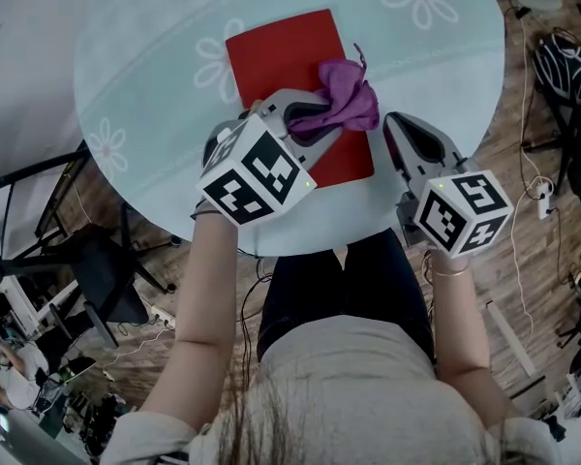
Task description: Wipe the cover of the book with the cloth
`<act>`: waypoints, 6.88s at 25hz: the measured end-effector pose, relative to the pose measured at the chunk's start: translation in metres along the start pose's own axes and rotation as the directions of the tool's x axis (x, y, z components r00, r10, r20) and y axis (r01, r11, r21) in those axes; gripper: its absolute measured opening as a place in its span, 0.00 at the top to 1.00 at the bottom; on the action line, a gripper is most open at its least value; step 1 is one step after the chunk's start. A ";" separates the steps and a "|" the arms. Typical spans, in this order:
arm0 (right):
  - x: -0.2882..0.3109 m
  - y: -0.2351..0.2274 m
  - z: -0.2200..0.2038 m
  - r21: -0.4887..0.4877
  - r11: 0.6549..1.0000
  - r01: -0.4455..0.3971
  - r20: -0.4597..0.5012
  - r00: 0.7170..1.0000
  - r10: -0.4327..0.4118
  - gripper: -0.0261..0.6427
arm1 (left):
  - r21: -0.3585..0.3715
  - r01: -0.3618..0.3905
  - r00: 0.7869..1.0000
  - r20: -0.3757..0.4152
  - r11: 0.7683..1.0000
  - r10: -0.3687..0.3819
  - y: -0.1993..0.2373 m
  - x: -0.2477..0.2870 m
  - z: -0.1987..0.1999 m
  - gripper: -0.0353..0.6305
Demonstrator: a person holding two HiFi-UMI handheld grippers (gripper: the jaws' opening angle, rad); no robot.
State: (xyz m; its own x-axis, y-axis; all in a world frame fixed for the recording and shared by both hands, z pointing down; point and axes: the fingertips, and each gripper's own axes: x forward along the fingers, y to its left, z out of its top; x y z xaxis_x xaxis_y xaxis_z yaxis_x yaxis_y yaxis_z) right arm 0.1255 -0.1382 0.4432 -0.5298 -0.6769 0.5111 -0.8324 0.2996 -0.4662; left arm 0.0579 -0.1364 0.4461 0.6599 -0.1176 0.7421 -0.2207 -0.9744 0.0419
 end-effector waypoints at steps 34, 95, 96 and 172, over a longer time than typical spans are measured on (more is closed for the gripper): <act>-0.025 0.001 -0.013 -0.046 0.998 -0.048 -0.028 0.999 0.047 0.93 | -0.088 0.045 0.999 0.033 0.995 -0.043 -0.068 -0.004 -0.008 0.80; -0.032 0.080 0.124 -0.325 0.940 -0.108 0.138 0.977 0.160 0.93 | -0.294 -0.201 0.779 0.530 0.934 0.334 0.017 -0.153 0.088 0.80; -0.033 0.084 0.127 -0.329 0.937 -0.115 0.143 0.975 0.170 0.93 | -0.306 -0.200 0.766 0.543 0.931 0.343 0.018 -0.158 0.090 0.80; -0.037 0.147 0.149 -0.479 0.870 -0.117 0.235 0.938 0.256 0.93 | -0.530 -0.217 0.508 0.656 0.820 0.558 0.022 -0.231 0.066 0.80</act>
State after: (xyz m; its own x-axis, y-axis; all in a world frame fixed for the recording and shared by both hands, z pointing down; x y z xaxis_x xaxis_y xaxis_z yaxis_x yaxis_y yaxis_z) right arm 0.0468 -0.1691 0.2478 -0.6718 -0.7160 0.1900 -0.7396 0.6624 -0.1191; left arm -0.0514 -0.1430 0.2314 0.6833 -0.7291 -0.0380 -0.7045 -0.6721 0.2280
